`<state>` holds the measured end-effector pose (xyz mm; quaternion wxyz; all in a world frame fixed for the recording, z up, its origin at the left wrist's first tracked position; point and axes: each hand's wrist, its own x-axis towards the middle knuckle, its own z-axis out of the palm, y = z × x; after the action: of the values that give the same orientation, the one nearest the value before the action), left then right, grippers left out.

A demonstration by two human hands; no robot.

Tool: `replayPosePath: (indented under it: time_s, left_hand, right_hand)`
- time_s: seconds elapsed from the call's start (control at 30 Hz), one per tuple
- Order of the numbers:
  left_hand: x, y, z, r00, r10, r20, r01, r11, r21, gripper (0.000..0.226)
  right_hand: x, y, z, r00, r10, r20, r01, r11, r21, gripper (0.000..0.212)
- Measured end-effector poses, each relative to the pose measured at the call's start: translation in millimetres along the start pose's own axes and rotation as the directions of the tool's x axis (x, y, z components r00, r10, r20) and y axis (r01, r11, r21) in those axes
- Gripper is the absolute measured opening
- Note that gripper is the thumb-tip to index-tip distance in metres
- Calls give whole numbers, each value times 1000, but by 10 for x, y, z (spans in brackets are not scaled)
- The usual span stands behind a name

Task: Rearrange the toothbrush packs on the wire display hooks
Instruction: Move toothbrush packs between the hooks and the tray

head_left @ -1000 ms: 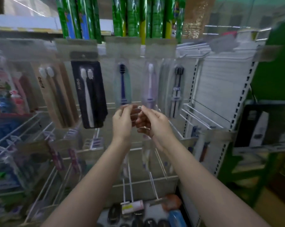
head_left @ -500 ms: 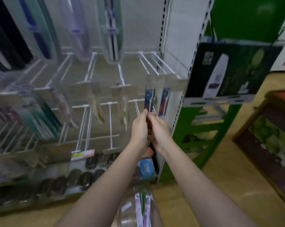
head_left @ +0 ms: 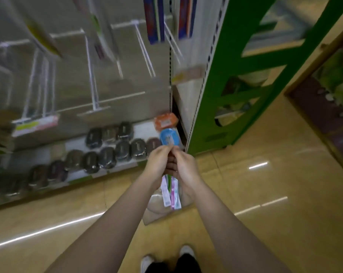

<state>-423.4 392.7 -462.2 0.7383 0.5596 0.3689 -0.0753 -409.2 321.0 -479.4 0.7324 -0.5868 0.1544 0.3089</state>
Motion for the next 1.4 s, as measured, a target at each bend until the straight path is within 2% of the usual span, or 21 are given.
replayPosePath:
  time_s: [0.1,0.3,0.5,0.6,0.77,0.87,0.97,1.07,1.17,1.23,1.33,1.4]
  left_hand:
    - [374,-612,-154,998,-54,42,54,998,18,13]
    - [1091,-1688,-455,998,-60,17,59,998,37,16]
    - [1786,-2694,-695,992,-125,-33,125,992,-16,19]
    - [2109,-3166,-745,987,-118,-111,108,990,-89,20]
    - [2680,-3751,-824,973,-149,-175,113,973,-200,23]
    - [3077,-3924,-868,971,-133,-198,83,966,-244,22]
    - [3391,-4022,-907,976,-94,-195,55,979,-197,22]
    - [3708,-4117,-966,977,-113,-180,87,986,-146,20]
    - [3928,-4270,-1046,976,-135,-169,136,991,-1,18]
    - [4049,-4385,-1061,973,-131,-190,154,982,109,22]
    - [4154,-4538,-984,970,-129,-206,186,940,287,15]
    - [4177,-4630,-898,973,-137,-187,197,914,356,36]
  right_hand:
    - [294,583,-218,999,38,-12,-38,999,-1,35]
    - [886,1744,-574,993,105,-61,-100,992,72,30]
    - [1467,2731,-816,969,169,-181,-152,983,101,33]
    - [1794,3168,-919,959,170,-227,-163,985,53,34]
    - [2471,3616,-998,947,133,-294,-145,989,-18,23]
    - [2937,3729,-1104,937,-15,-349,-74,968,-240,23]
    - [3271,3836,-1245,930,-103,-353,-85,874,-478,21]
    - [3546,3986,-1333,947,-90,-307,-189,617,-764,29]
    - [3696,4172,-1336,952,-32,-304,-272,365,-890,43]
    - [3767,4261,-1337,958,-86,-274,-251,212,-944,46]
    - [3824,4294,-1326,969,-177,-174,-155,120,-981,54]
    - [3851,4313,-1327,976,-153,-156,-140,110,-984,62]
